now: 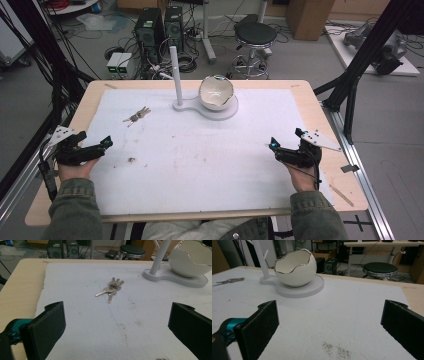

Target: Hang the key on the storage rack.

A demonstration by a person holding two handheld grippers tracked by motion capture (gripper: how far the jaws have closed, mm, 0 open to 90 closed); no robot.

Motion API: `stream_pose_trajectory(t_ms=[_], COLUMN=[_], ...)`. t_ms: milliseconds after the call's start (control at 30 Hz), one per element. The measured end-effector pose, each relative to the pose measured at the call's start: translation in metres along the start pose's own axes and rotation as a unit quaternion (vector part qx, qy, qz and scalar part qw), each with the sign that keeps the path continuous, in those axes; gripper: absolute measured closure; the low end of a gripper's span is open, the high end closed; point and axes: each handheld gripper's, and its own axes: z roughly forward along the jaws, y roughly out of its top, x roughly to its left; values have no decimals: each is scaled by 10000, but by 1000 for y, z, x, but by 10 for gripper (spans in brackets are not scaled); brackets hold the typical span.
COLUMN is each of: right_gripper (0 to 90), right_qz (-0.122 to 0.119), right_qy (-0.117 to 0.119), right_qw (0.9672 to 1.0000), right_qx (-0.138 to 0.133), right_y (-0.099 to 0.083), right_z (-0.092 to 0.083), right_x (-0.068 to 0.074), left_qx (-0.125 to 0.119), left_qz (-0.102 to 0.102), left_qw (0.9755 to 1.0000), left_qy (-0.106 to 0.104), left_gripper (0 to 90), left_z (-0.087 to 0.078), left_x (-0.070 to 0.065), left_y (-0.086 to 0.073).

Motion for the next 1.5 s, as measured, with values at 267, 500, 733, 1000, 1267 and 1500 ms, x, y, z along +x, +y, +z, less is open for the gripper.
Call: stream_pose_trajectory(t_ms=[267, 500, 733, 1000, 1267, 1500], right_gripper=[5, 5, 5, 5, 5, 5], right_qz=[36, 63, 50, 62, 84, 174], right_qy=[-12, -3, 9, 2, 46, 144], right_qw=[10000, 10000, 10000, 10000, 10000, 9997], right_qx=[-21, -26, -20, -8, -6, -11], right_y=[0, 0, 0, -1, 0, -1], right_z=[-1, -2, -2, -1, 0, 2], right_x=[-1, -1, -1, -1, -1, -2], left_qx=[136, 183, 312, 374, 489, 699], left_qz=[75, 248, 333, 433, 580, 602], left_qw=[9999, 9995, 9988, 9982, 9969, 9950], left_qy=[-2, -65, -148, -156, -214, -395], left_gripper=[17, 17, 17, 17, 17, 17], left_z=[5, 5, 12, 25, 40, 60], left_x=[-1, -11, -18, -21, -26, -35], left_y=[4, 17, 26, 41, 58, 68])
